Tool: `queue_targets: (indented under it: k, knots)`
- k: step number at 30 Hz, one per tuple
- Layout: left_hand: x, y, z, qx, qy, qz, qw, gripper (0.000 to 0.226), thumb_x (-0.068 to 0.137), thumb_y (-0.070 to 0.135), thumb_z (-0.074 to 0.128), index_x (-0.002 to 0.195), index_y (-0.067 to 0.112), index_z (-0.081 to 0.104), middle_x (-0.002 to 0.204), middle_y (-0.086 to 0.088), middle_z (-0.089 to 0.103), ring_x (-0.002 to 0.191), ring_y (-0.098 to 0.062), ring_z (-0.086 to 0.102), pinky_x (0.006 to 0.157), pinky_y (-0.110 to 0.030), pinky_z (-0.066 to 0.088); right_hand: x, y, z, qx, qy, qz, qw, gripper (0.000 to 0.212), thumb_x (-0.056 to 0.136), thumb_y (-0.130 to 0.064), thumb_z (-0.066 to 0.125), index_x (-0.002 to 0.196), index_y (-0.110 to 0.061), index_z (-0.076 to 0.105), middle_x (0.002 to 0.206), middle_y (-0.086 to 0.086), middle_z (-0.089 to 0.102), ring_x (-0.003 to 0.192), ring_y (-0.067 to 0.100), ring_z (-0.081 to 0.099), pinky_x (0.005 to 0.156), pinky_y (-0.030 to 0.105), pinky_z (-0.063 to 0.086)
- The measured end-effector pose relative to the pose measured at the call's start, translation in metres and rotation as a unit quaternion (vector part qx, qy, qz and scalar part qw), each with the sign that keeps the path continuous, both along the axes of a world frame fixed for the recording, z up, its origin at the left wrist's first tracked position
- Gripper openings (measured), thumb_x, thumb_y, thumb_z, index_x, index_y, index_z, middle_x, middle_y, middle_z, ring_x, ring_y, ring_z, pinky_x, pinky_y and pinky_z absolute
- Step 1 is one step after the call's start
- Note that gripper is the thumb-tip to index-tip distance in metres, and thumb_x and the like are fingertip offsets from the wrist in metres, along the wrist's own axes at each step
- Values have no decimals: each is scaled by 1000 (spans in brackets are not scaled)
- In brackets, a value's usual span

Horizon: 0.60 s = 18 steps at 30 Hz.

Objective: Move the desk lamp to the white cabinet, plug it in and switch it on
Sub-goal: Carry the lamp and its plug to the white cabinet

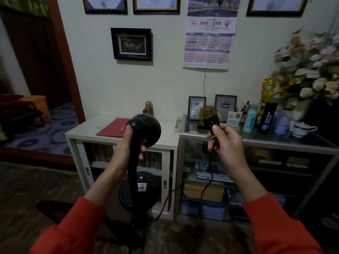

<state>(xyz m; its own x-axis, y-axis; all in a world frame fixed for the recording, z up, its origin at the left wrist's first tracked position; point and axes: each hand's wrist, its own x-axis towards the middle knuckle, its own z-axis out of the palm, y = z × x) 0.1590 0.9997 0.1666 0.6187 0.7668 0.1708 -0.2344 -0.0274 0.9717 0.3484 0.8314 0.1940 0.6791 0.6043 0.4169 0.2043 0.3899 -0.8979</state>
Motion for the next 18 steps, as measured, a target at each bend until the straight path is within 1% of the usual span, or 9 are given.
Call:
queue_targets:
  k: [3, 5, 6, 8, 10, 15, 18]
  knots:
    - [31, 57, -2, 1, -9, -7, 1000, 78, 74, 74, 34, 122, 16, 54, 62, -2, 54, 45, -12, 47, 42, -17, 43, 28, 56, 3, -3, -5, 4, 1000, 14, 97, -18, 49, 89, -20, 61, 71, -1, 58, 47, 3, 53, 47, 14, 47]
    - [53, 95, -4, 2, -16, -1, 1000, 80, 73, 73, 35, 126, 14, 50, 64, -4, 53, 45, -14, 46, 42, -18, 43, 46, 92, 1, 3, -3, 8, 1000, 14, 96, -18, 49, 90, -21, 61, 72, -1, 59, 48, 3, 53, 47, 14, 48]
    - [64, 113, -5, -2, -15, 6, 1000, 77, 76, 71, 34, 123, 13, 52, 65, -5, 52, 45, -14, 45, 42, -19, 41, 55, 110, 1, 3, 0, 6, 1000, 14, 97, -18, 49, 90, -21, 62, 72, -1, 59, 48, 3, 53, 48, 15, 48]
    - [88, 149, -4, -21, -1, 22, 1000, 65, 85, 67, 31, 106, 13, 61, 65, -5, 51, 45, -14, 44, 48, -25, 36, 75, 148, 4, 2, 5, -1, 1000, 14, 97, -17, 49, 90, -19, 61, 72, 0, 58, 47, 3, 53, 47, 15, 48]
    - [111, 184, -2, -29, 7, 34, 999, 59, 89, 64, 31, 93, 15, 64, 64, -4, 53, 45, -15, 44, 51, -28, 34, 95, 185, 8, 4, 1, -8, 1000, 15, 97, -14, 48, 89, -18, 59, 72, 2, 57, 45, 2, 52, 46, 15, 46]
    - [169, 262, -2, -27, 30, 57, 998, 62, 89, 62, 35, 80, 9, 65, 50, 4, 57, 38, -12, 46, 49, -27, 35, 140, 260, 5, 20, 14, -13, 1000, 11, 97, -15, 49, 90, -16, 59, 73, 1, 57, 48, 3, 54, 47, 17, 49]
    - [197, 293, -10, -26, 35, 57, 997, 60, 89, 62, 36, 80, 10, 65, 50, 4, 58, 38, -11, 47, 49, -27, 36, 164, 293, -3, 4, 18, -11, 1000, 10, 97, -15, 50, 100, -10, 57, 75, 2, 58, 51, 4, 56, 50, 18, 50]
